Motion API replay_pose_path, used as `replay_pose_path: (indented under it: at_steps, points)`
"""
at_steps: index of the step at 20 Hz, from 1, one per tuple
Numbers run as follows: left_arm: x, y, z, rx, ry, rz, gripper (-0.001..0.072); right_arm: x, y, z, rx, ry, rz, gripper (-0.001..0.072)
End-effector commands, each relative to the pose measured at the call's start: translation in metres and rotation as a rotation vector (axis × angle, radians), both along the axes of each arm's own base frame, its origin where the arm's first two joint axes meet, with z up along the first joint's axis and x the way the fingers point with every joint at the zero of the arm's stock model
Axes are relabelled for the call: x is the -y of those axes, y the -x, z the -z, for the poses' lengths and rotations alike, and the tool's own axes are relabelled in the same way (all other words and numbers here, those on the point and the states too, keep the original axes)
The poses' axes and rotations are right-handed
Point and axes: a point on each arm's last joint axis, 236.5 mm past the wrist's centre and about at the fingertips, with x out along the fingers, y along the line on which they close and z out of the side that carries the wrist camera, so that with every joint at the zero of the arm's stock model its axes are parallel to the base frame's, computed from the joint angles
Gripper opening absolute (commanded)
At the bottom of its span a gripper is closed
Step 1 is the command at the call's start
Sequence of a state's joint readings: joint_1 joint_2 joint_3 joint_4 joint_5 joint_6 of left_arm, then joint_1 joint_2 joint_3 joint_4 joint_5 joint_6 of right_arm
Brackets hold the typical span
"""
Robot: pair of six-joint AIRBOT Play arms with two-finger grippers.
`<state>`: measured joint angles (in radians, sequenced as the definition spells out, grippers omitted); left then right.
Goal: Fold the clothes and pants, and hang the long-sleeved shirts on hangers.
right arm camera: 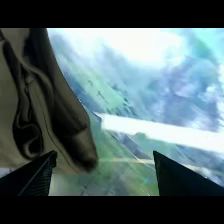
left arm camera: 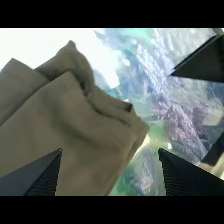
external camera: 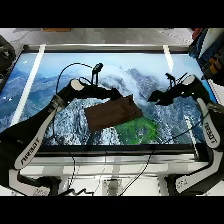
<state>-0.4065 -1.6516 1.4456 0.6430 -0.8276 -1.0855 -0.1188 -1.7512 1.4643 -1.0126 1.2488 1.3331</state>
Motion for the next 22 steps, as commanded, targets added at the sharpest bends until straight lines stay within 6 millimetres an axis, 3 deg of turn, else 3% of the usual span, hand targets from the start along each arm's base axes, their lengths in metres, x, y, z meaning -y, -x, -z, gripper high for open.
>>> replay_pose_path:
  at_steps: [1, 3, 6, 11, 15, 16, 17, 19, 20, 22]
  points:
    - [-0.016, 0.004, 0.004, -0.051, -0.006, 0.021, 0.0697, -0.047, 0.009, 0.039, -0.104, -0.106, -0.038, 0.0701]
    - [-0.023, 0.002, 0.004, -0.060, -0.006, 0.016, 0.0697, -0.084, 0.014, 0.049, -0.132, -0.204, -0.079, 0.0700]
    - [-0.029, 0.001, 0.005, -0.069, -0.006, 0.012, 0.0697, -0.134, 0.021, 0.046, -0.109, -0.303, -0.168, 0.0700]
    - [-0.030, 0.000, 0.006, -0.067, -0.010, 0.012, 0.0697, -0.183, 0.047, 0.044, -0.085, -0.307, -0.331, 0.0693]
    - [-0.031, 0.001, 0.007, -0.064, -0.021, 0.015, 0.0697, -0.210, 0.062, 0.044, -0.079, -0.305, -0.406, 0.0677]
    - [-0.031, 0.000, 0.007, -0.063, -0.021, 0.014, 0.0697, -0.218, 0.064, 0.045, -0.069, -0.300, -0.415, 0.0637]
    - [-0.031, 0.000, 0.007, -0.063, -0.021, 0.014, 0.0697, -0.227, 0.065, 0.047, -0.054, -0.291, -0.423, 0.0521]
    - [-0.032, 0.000, 0.007, -0.063, -0.021, 0.012, 0.0696, -0.248, 0.061, 0.050, 0.002, -0.270, -0.421, 0.0075]
    - [-0.036, -0.003, 0.008, -0.059, -0.028, 0.007, 0.0696, -0.256, 0.056, 0.050, 0.031, -0.269, -0.408, 0.0022]
    - [-0.061, -0.014, 0.010, -0.031, -0.079, -0.022, 0.0697, -0.263, 0.049, 0.042, 0.068, -0.279, -0.385, 0.0015]
